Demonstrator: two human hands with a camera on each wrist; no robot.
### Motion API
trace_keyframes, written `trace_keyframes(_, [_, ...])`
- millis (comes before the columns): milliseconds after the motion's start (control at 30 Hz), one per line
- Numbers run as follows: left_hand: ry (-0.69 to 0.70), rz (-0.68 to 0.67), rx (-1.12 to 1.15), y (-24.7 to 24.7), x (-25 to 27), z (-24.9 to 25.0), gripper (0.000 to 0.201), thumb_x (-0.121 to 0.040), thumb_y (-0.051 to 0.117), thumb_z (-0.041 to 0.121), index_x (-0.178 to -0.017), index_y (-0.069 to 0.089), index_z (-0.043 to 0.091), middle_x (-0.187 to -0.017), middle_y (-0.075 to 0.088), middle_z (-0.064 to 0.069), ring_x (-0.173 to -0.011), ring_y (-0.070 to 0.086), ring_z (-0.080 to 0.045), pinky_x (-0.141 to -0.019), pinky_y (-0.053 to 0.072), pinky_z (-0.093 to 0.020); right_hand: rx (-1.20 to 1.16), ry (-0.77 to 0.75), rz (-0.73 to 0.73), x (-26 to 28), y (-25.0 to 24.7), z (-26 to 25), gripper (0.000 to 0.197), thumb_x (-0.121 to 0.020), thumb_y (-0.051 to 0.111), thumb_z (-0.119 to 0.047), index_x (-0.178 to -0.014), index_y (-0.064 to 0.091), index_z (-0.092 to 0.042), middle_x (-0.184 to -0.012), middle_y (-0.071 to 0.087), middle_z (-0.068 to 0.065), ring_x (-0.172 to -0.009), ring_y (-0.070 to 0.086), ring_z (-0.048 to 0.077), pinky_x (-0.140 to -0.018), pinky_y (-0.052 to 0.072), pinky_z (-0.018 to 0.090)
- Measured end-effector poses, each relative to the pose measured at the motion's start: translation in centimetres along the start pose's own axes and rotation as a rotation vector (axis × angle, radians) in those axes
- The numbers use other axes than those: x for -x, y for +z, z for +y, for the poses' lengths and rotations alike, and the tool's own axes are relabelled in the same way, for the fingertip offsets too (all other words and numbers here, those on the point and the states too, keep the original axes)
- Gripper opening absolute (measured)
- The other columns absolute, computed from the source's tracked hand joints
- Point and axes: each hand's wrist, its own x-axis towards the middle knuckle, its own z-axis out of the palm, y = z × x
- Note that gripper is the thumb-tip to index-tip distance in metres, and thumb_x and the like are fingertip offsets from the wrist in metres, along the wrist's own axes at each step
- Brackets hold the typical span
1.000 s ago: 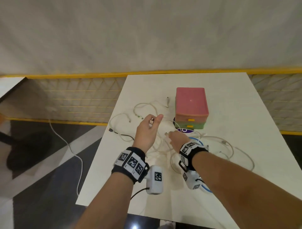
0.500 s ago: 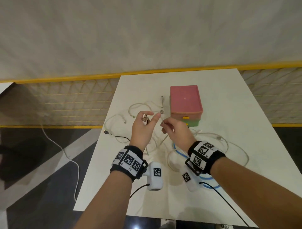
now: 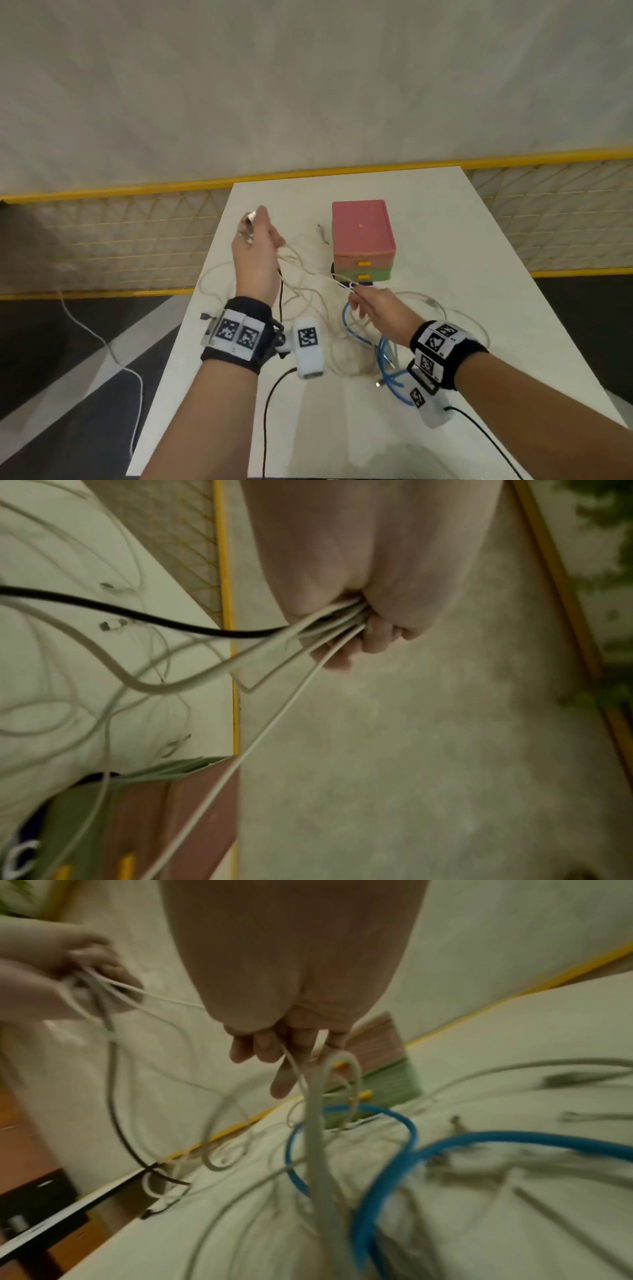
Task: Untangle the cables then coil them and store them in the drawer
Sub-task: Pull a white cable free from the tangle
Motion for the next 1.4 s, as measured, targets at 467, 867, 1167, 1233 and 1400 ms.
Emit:
trace_keyframes(467, [0.051, -0.628, -0.806, -0.1, 2.6, -2.5, 0.016, -0.088, 0.064, 0.046, -0.094, 0.068, 0.032, -0.09, 0.064, 0.014, -0.092, 0.059, -0.007, -0.082, 0.044, -0.023, 0.039, -0.138, 0.109, -2.0, -5.8, -4.7, 0.024, -0.099, 0.04, -0.025, -0.083, 0.056, -0.016, -0.062, 0.05, -0.015, -0.06, 0.048, 0.001, -0.059, 0.036, 0.017])
trace_keyframes(867, [0.405, -0.26, -0.986, -0.4, 1.7, -1.4, 0.038, -0.096, 0.055, 0.033, -0.133, 0.046, 0.036, -0.075, 0.058, 0.008, -0.065, 0.061, -0.018, -0.061, 0.045, -0.027, 0.003, -0.094, 0.105, -1.2, -5.6, -3.6, 0.028, -0.099, 0.041, -0.013, -0.075, 0.054, -0.016, -0.062, 0.048, -0.01, -0.06, 0.047, -0.002, -0.06, 0.036, 0.01])
trace_keyframes(1167, [0.236, -0.186, -0.712, -0.2, 0.1, -0.5, 0.03, -0.095, 0.053, 0.045, -0.079, 0.054, 0.02, -0.071, 0.056, 0.006, -0.061, 0.05, -0.013, -0.058, 0.046, -0.024, -0.026, -0.047, 0.083, -0.8, -6.9, -3.5, 0.028, -0.101, 0.037, -0.017, -0.081, 0.056, -0.011, -0.059, 0.039, -0.012, -0.052, 0.042, -0.002, -0.054, 0.033, 0.012])
trace_keyframes(1233, [0.291, -0.01, -0.67, -1.4, -1.1, 1.0, 0.032, -0.096, 0.053, 0.041, -0.086, 0.057, 0.011, -0.067, 0.054, 0.004, -0.059, 0.048, -0.014, -0.061, 0.045, -0.033, -0.019, -0.006, 0.104, -0.2, -6.8, -2.5, 0.029, -0.101, 0.037, -0.018, -0.082, 0.056, -0.007, -0.058, 0.036, -0.01, -0.051, 0.04, 0.0, -0.053, 0.032, 0.013])
trace_keyframes(1400, [0.33, -0.285, -0.836, -0.4, 0.7, 0.0, 0.046, -0.096, 0.055, 0.038, -0.14, 0.04, 0.036, -0.078, 0.063, 0.0, -0.07, 0.062, -0.018, -0.071, 0.05, -0.028, -0.017, -0.046, 0.11, -0.9, -5.7, -3.1, 0.026, -0.099, 0.04, -0.016, -0.08, 0.056, -0.007, -0.063, 0.046, -0.007, -0.058, 0.043, 0.0, -0.059, 0.035, 0.011])
